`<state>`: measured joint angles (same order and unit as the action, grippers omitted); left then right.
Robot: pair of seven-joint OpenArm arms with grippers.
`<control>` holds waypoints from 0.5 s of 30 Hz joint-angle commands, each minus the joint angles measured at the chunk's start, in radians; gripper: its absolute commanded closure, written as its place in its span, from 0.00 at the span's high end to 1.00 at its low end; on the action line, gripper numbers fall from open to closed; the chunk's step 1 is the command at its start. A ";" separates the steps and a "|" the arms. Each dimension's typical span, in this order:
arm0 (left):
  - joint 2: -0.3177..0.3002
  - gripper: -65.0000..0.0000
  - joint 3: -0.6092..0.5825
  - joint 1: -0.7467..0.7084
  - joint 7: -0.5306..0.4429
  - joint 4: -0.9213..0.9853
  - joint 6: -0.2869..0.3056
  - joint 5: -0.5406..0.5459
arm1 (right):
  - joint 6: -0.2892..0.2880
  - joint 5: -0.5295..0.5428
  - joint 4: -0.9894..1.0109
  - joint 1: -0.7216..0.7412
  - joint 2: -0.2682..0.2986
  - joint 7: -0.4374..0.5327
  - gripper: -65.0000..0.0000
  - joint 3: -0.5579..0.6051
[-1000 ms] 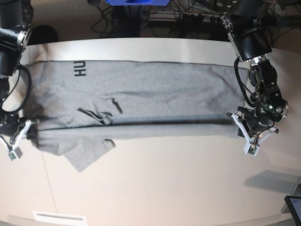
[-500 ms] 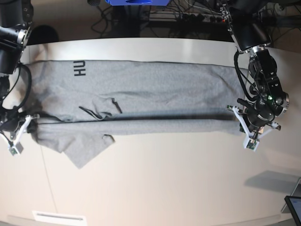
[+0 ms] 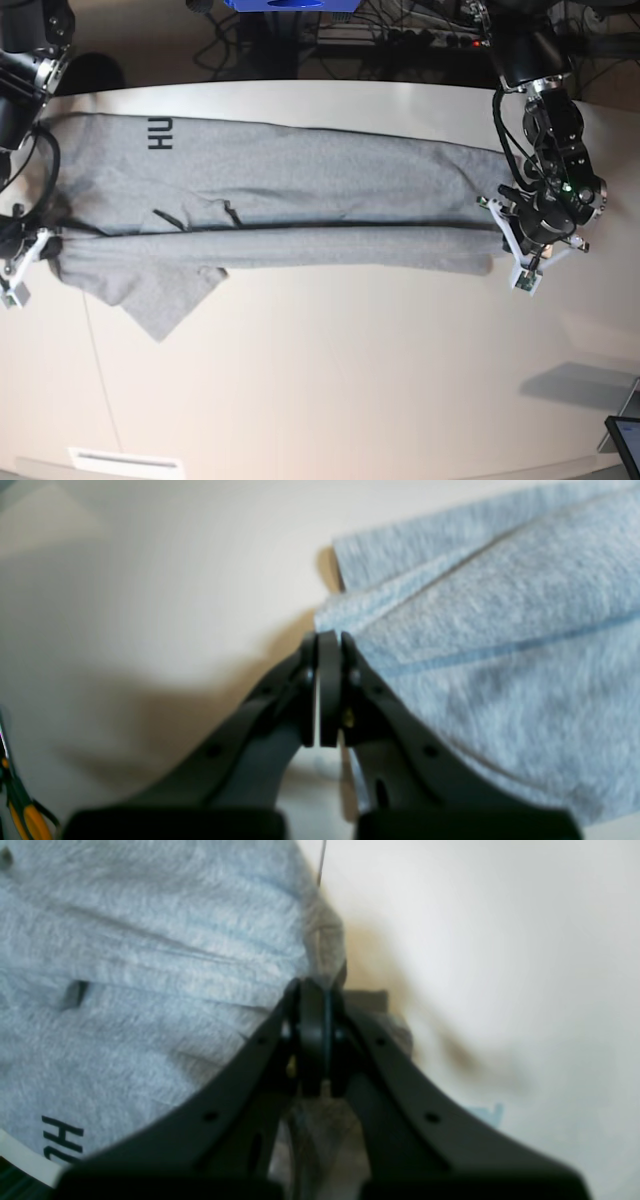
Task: Fold the T-shirt properly
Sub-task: 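Lower the folded hem onto the shirt and open both grippers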
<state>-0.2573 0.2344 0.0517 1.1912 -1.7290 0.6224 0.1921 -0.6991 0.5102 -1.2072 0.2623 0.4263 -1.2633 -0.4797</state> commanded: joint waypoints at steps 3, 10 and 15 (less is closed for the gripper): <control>-0.017 0.00 0.004 0.003 -0.004 -0.036 -0.005 -0.010 | 0.001 -0.006 -0.018 -0.002 0.010 0.001 0.00 -0.012; -0.020 0.00 0.004 0.001 -0.004 -0.030 -0.005 -0.016 | 0.001 0.000 -0.018 -0.042 -0.031 0.001 0.00 -0.035; -0.023 0.00 0.004 -0.017 -0.006 -0.029 -0.005 -0.016 | 0.001 0.000 -0.018 -0.048 -0.036 0.006 0.00 -0.035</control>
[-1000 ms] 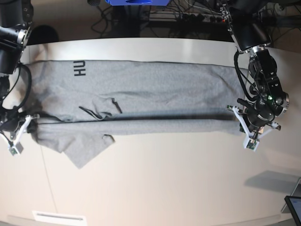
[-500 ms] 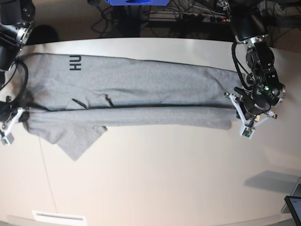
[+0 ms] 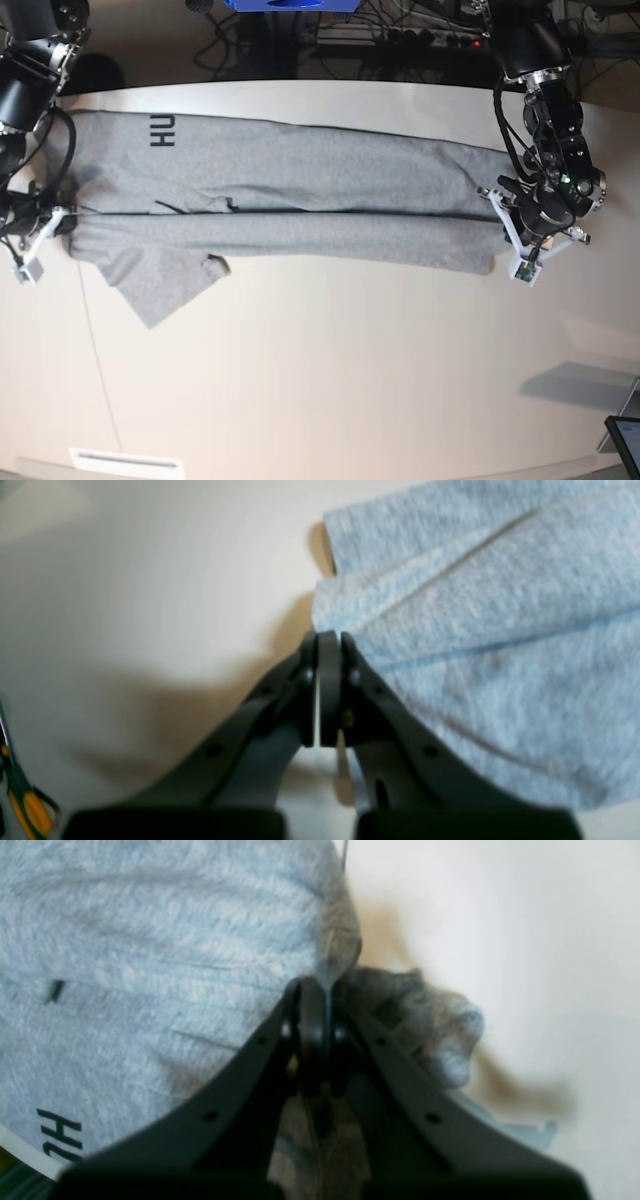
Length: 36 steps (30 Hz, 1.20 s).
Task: Fold the T-shirt properly
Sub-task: 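Lower the folded hem onto the shirt and open both grippers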
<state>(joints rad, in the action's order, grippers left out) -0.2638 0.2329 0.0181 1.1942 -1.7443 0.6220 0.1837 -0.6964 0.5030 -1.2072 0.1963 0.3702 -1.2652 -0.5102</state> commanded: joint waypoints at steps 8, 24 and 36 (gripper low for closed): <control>-0.067 0.00 -0.034 0.012 -0.009 -0.012 -0.004 -0.010 | -0.002 0.003 -0.018 0.018 0.020 0.008 0.00 -0.003; -0.071 0.23 -0.039 0.012 -0.007 0.037 -0.007 -0.010 | -0.002 0.001 -0.018 0.018 0.025 0.008 0.06 -0.005; -0.073 0.59 0.027 0.019 -0.007 0.030 -0.009 -0.010 | -0.002 0.003 -0.027 0.019 0.028 0.002 0.58 -0.100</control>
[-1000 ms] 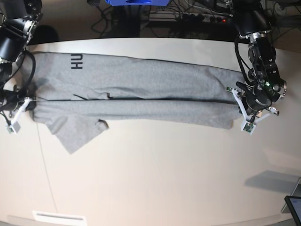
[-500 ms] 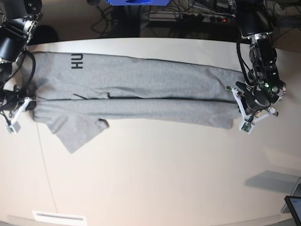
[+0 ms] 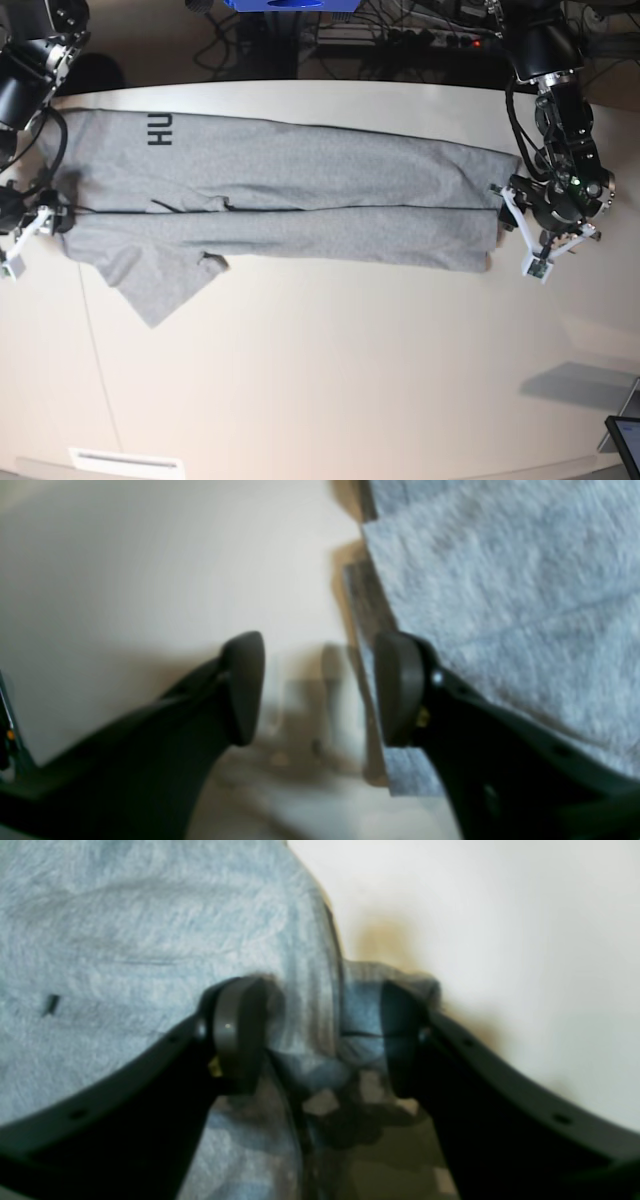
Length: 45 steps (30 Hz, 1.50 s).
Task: Fold the T-shirt properly
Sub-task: 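Lower the folded hem onto the shirt and open both grippers, then move the right gripper to the sleeve flap sticking out beside the hem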
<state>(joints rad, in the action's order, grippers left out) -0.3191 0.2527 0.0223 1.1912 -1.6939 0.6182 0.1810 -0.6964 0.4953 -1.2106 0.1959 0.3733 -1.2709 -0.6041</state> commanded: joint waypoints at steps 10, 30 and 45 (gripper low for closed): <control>-0.041 0.76 0.133 0.044 0.036 -0.145 -0.004 0.002 | -0.002 0.009 -0.209 0.001 0.019 -0.033 0.88 -0.030; 0.070 0.21 0.251 -0.048 0.028 -0.266 0.076 0.102 | -0.002 -0.172 -0.160 0.162 0.062 0.172 0.88 0.359; 0.071 0.00 0.251 -0.103 0.028 -0.288 0.076 0.101 | -0.002 -0.169 0.104 0.374 -0.029 0.173 0.89 0.520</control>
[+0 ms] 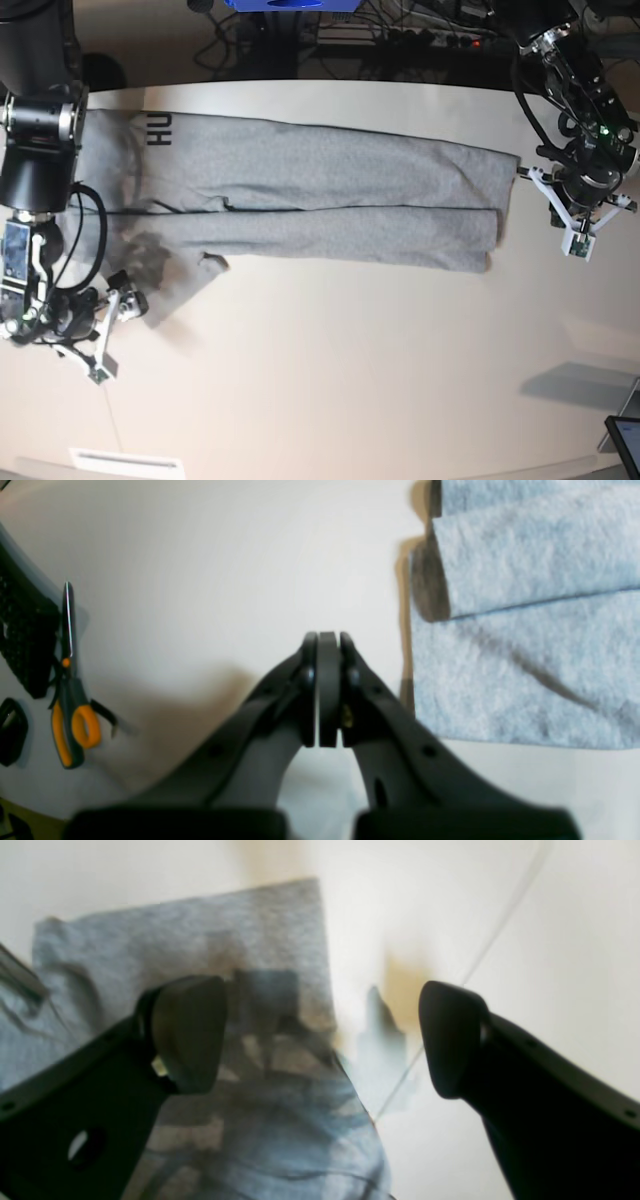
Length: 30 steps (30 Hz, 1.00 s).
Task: Fold the T-shirt properly
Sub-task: 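Move the right gripper to the sleeve flap sticking out beside the hem, then grasp the sleeve flap with the right gripper and fold it onto the shirt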
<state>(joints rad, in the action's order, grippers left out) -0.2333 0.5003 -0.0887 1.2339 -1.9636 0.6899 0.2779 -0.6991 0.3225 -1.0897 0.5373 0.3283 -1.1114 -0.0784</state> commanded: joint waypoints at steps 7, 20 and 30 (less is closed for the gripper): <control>-0.016 0.00 0.004 0.008 -0.015 -0.018 0.004 0.002 | 0.001 0.004 0.220 0.129 0.004 0.100 0.89 -0.002; -0.016 0.00 0.004 0.008 -0.015 -0.016 0.004 0.002 | 0.001 0.002 0.552 0.229 -0.011 0.238 0.89 -0.001; -0.016 0.00 0.002 0.008 -0.015 -0.016 0.004 0.002 | 0.001 0.002 0.553 0.201 -0.059 0.193 0.88 -0.004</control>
<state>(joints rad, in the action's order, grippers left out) -0.2337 0.5011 -0.0895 1.2346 -1.9636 0.6899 0.2741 -0.6960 0.3351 -0.5331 0.7273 0.2619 -0.8909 -0.0784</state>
